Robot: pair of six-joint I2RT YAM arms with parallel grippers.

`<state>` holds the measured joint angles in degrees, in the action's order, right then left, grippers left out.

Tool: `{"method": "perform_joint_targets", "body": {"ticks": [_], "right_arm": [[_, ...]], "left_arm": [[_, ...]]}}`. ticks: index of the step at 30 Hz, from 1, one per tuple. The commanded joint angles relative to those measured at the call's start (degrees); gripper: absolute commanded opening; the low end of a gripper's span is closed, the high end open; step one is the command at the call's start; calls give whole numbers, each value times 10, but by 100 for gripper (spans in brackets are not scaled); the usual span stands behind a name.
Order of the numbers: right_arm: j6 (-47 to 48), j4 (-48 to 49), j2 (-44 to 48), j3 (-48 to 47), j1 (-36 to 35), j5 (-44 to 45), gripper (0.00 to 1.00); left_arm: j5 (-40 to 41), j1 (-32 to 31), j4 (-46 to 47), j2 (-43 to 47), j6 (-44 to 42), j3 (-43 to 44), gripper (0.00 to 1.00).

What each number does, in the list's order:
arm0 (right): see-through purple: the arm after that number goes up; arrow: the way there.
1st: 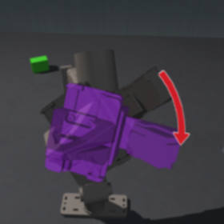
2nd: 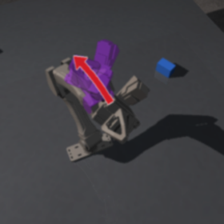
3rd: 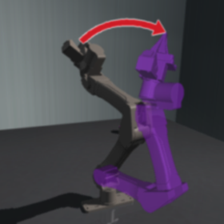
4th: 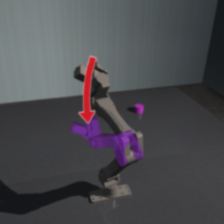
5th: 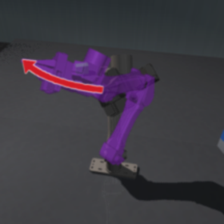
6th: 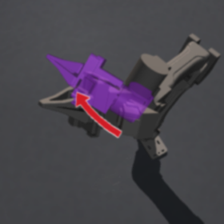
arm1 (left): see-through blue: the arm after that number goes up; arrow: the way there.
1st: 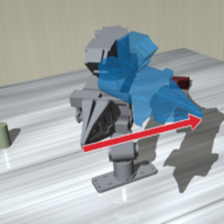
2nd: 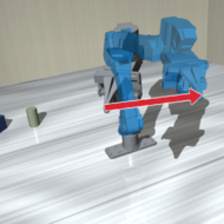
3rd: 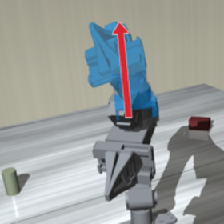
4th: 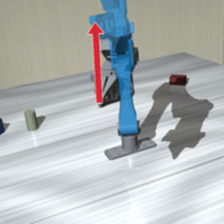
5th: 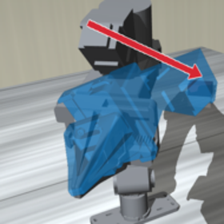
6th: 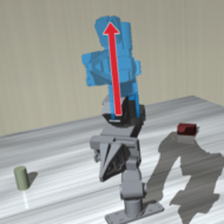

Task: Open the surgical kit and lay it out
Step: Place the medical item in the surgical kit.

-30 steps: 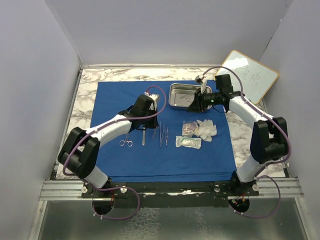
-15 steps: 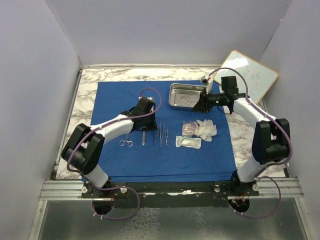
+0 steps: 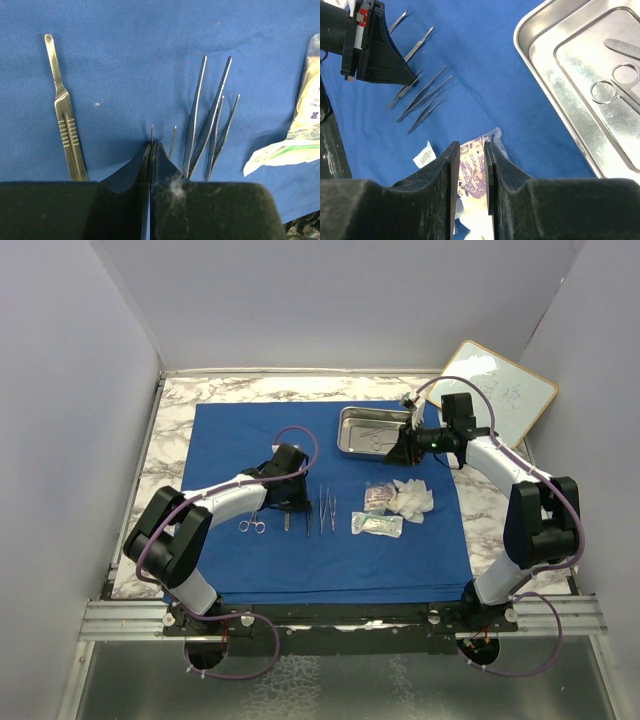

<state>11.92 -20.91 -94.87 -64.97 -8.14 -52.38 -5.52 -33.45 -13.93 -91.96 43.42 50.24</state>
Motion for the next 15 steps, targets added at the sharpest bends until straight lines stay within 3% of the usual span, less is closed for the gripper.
{"method": "perform_joint_targets", "body": {"ticks": [1, 15], "right_arm": [[10, 19, 2, 6, 2, -13, 27], [6, 21, 2, 9, 2, -14, 27]], "left_arm": [[5, 3, 14, 0, 12, -6, 0], [-6, 6, 36, 1, 12, -11, 0]]}}
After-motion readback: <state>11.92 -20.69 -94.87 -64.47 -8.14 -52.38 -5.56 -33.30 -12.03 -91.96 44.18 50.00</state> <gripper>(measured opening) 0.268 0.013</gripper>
